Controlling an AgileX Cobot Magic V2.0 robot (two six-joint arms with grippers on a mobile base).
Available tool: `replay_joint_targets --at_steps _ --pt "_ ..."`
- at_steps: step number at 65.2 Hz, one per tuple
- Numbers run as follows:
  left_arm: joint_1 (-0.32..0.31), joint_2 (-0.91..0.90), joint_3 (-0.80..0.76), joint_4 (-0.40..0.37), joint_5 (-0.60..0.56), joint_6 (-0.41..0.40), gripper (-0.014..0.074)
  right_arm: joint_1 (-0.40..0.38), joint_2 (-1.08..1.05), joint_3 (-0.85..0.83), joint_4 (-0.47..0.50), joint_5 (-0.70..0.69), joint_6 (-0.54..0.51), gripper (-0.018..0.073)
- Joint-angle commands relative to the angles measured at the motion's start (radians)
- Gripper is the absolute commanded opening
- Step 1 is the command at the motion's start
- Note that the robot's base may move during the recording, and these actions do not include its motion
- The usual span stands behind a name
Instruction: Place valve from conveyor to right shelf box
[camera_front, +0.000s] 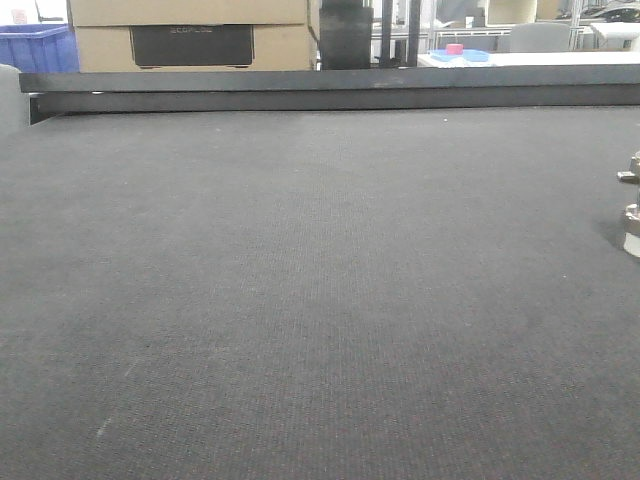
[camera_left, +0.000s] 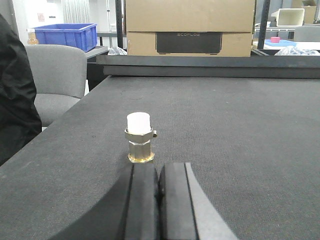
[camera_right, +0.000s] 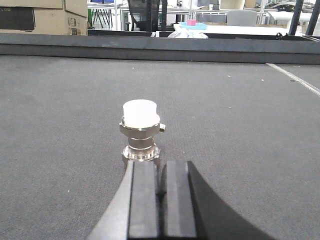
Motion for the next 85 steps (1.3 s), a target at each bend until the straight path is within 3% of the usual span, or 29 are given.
replay_joint_targets --at_steps 1,33,43,54,64,70,77,85 --pt "0.005 -0.005 -0.003 0.003 -0.017 -0.005 -0.0111 0.001 -0.004 0.000 -0.001 -0.022 0.001 -0.0162" --pt "0.005 -0.005 -0.003 0.003 -0.017 -0.005 -0.0111 0.001 -0.004 0.000 -0.001 -0.024 0.001 -0.0162" --pt "0.005 -0.005 -0.003 0.003 -0.106 -0.005 -0.0111 0.001 -0.004 0.000 -0.001 -0.061 0.001 -0.0162" --pt "0.005 -0.005 -0.003 0.001 -0.115 -0.005 -0.0111 0.001 -0.004 0.000 -0.001 -0.104 0.001 -0.0162" --pt "0.005 -0.005 -0.003 -0.041 -0.178 -0.005 -0.0111 0.001 -0.004 0.000 -0.001 -0.236 0.001 -0.0162" --pt "0.005 -0.005 -0.003 -0.041 -0.254 -0.005 -0.0111 0.001 -0.004 -0.072 -0.001 -0.194 0.001 -0.0162" --pt "0.005 -0.005 -0.135 -0.041 -0.149 -0.005 -0.0111 0.001 -0.004 -0.247 -0.001 -0.041 0.001 -0.0162" --pt "0.005 0.077 -0.347 -0.041 0.114 -0.005 -0.0083 0.001 0.063 -0.419 -0.001 0.073 0.001 -0.0090"
